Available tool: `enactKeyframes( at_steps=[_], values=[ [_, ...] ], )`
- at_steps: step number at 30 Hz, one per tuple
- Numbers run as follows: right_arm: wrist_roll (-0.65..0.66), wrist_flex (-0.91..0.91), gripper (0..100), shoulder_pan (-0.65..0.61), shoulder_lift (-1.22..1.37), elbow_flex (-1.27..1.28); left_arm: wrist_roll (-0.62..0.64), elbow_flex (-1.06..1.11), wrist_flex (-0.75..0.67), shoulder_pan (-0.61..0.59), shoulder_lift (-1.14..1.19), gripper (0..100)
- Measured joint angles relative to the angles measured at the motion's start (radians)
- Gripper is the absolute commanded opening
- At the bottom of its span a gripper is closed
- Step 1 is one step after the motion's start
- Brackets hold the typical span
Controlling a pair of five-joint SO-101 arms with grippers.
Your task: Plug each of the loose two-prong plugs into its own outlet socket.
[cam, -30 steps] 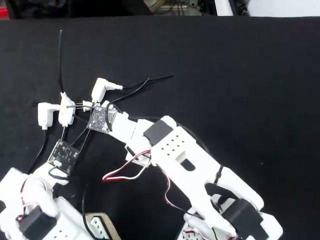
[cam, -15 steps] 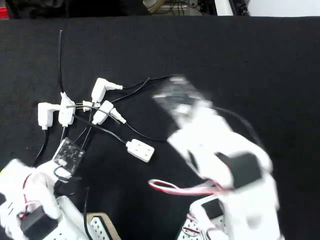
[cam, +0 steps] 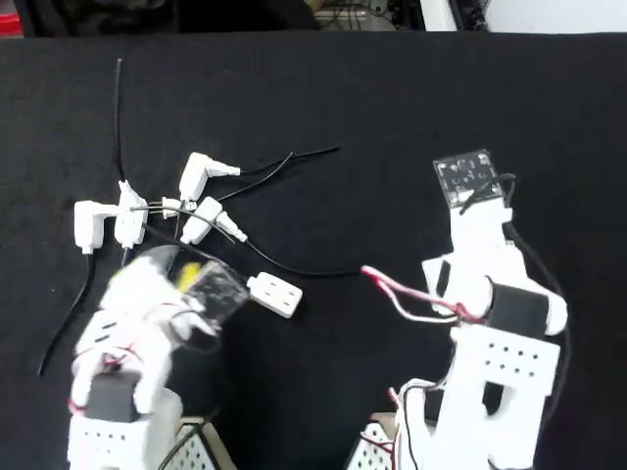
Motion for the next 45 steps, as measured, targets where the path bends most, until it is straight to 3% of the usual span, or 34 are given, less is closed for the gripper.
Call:
enactKeyframes(
  at_steps=[3,11,24,32,41,45],
  values=[
    [0.0,-0.071,2.2,0.017,0.012,0.089,0.164,0.018,-0.1,0.109,0.005,15],
    [0.0,-0.149,2.2,0.044,0.014,0.161,0.634,0.086,-0.311,0.12,0.005,18],
    [-0.038,-0.158,2.2,0.029,0.014,0.183,0.806,0.121,-0.706,0.15,0.443,20],
    [-0.038,-0.173,2.3,0.032,0.014,0.201,0.852,0.025,-0.85,0.147,0.825,20],
    [-0.038,-0.201,2.5,0.032,0.014,0.213,0.867,-0.167,-0.864,0.084,1.2,20],
    [-0.038,-0.201,2.5,0.032,0.014,0.213,0.867,-0.278,-0.747,0.075,1.31,13]
  ],
)
